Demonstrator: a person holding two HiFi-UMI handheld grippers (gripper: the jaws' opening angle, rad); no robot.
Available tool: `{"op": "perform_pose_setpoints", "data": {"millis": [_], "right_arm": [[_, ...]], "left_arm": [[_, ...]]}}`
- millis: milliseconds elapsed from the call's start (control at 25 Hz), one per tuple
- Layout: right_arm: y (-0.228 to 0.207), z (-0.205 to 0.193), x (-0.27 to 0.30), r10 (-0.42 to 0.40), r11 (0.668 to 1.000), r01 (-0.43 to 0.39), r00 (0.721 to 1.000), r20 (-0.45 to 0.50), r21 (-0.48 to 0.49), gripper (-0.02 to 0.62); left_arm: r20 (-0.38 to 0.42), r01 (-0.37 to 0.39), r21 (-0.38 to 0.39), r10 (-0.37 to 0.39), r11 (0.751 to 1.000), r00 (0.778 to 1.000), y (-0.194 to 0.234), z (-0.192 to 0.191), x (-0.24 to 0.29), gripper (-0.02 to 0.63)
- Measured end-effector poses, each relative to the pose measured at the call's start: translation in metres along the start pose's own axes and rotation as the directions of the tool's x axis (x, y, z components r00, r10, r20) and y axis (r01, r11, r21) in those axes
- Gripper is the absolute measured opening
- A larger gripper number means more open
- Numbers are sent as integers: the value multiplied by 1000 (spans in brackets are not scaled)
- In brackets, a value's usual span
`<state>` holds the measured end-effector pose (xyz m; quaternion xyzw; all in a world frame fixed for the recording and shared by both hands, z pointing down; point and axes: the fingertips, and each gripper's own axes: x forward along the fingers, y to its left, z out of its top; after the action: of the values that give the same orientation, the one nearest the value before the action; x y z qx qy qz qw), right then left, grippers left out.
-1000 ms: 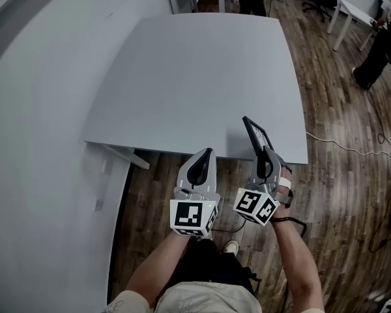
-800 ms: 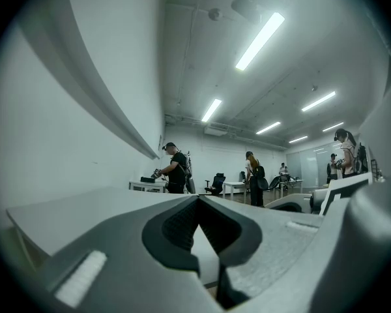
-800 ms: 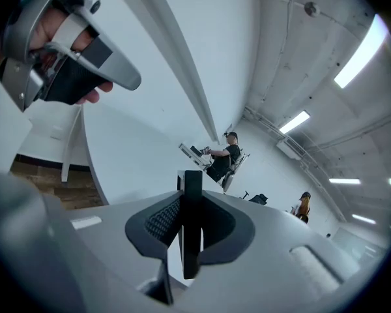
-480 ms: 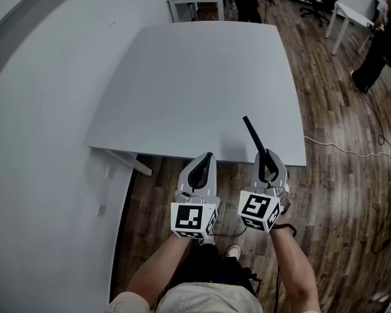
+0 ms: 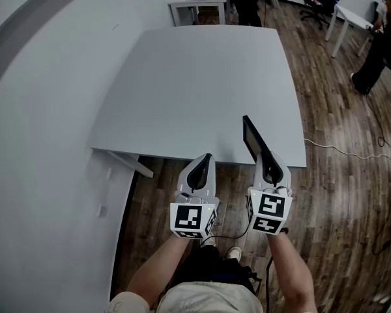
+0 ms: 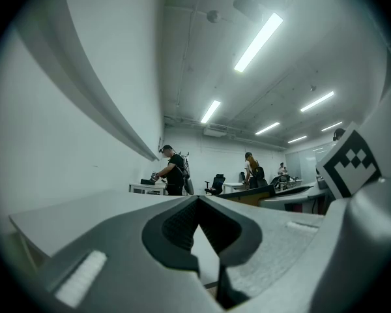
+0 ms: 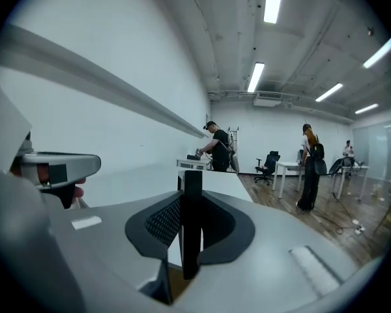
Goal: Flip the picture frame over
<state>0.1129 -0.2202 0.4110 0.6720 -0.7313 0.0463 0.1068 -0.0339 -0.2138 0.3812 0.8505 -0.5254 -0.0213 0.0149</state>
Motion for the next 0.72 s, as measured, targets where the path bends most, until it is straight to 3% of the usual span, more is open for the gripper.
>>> {"op": "perform_pose_setpoints", "data": {"millis": [240, 400, 600, 720], "right_arm": [[-1, -6, 0, 53, 981, -50, 998, -14, 188, 77], [-6, -7, -1, 91, 943, -88, 996, 6, 320, 77], [-15, -8, -1, 132, 837, -147, 989, 66, 527, 78], [-20, -11, 0, 147, 748, -171, 985, 91, 641, 78]], "left_arm": [[-3, 1, 4, -1, 1000, 1000, 1, -1, 0, 2], [-4, 1, 5, -1, 1000, 1000, 0, 0, 0, 2], [-3, -1, 5, 1, 1000, 1000, 0, -2, 1, 2], [-4, 0, 6, 0, 1000, 1000, 0, -2, 2, 2]]}}
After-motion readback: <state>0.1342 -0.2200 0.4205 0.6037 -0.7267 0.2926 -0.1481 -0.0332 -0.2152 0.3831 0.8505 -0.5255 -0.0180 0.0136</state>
